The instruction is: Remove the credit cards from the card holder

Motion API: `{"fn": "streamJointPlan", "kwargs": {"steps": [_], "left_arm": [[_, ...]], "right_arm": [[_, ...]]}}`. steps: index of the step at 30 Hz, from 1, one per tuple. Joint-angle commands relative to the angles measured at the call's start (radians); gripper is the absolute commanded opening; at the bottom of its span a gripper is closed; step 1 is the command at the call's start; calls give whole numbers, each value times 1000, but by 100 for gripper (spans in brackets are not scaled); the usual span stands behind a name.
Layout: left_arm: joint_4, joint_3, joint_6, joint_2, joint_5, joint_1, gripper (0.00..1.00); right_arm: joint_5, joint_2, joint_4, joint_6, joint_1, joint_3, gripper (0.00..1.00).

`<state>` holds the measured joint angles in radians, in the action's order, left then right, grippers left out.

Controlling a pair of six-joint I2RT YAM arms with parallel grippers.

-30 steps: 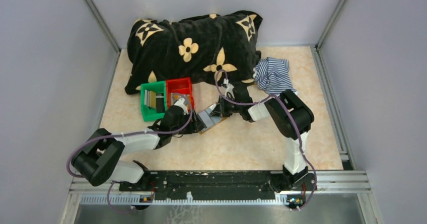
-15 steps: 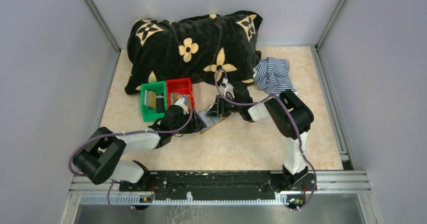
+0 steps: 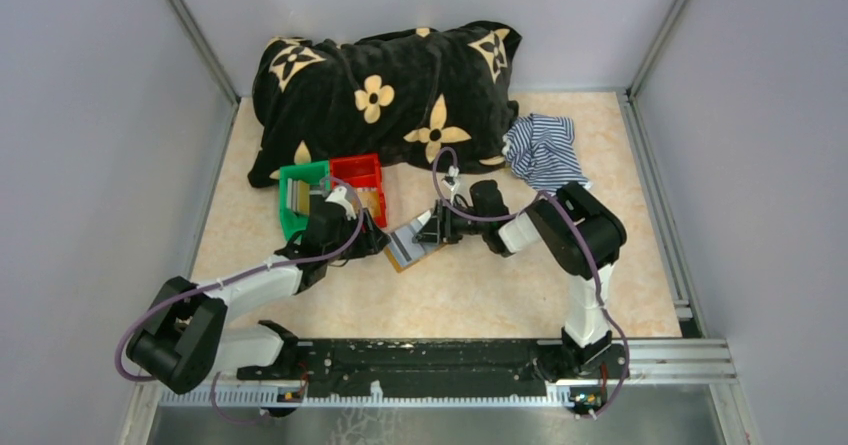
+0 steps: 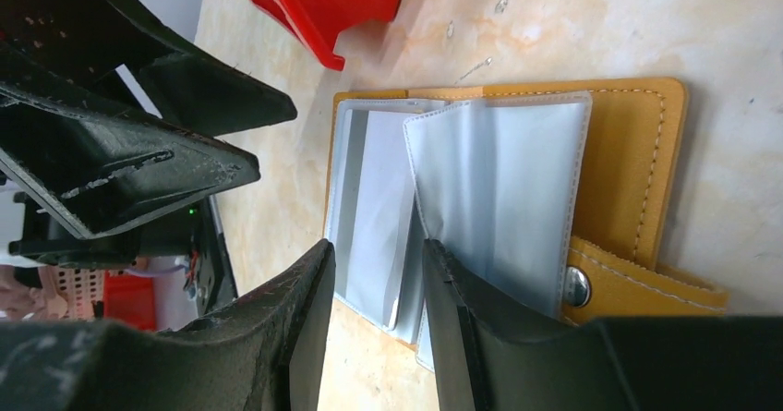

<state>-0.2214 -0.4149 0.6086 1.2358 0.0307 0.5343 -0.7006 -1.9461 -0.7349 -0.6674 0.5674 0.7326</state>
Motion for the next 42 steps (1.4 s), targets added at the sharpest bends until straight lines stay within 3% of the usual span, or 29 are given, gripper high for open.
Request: {"fn": "streamJointPlan", "kwargs": {"steps": [1, 16, 25, 31, 36, 42], "left_arm": [[10, -26, -12, -8, 32, -2, 61], [-53, 11, 67, -28, 122, -3, 60], [-116, 133, 230, -103, 240, 3, 60], [-23, 159, 277, -215, 197, 20, 61], [-24, 163, 236, -163, 125, 19, 62], [-28, 139, 230, -74, 155, 19, 63]], "right_arm": [[-1, 13, 41, 2, 20, -37, 41], [-7, -4, 85, 7, 86, 9, 41], [0, -31, 63, 2, 86, 8, 41], [-4, -44, 51, -2, 87, 11, 41], [-11, -38, 43, -10, 88, 6, 41], [-1, -15, 77, 13, 88, -4, 41]]}}
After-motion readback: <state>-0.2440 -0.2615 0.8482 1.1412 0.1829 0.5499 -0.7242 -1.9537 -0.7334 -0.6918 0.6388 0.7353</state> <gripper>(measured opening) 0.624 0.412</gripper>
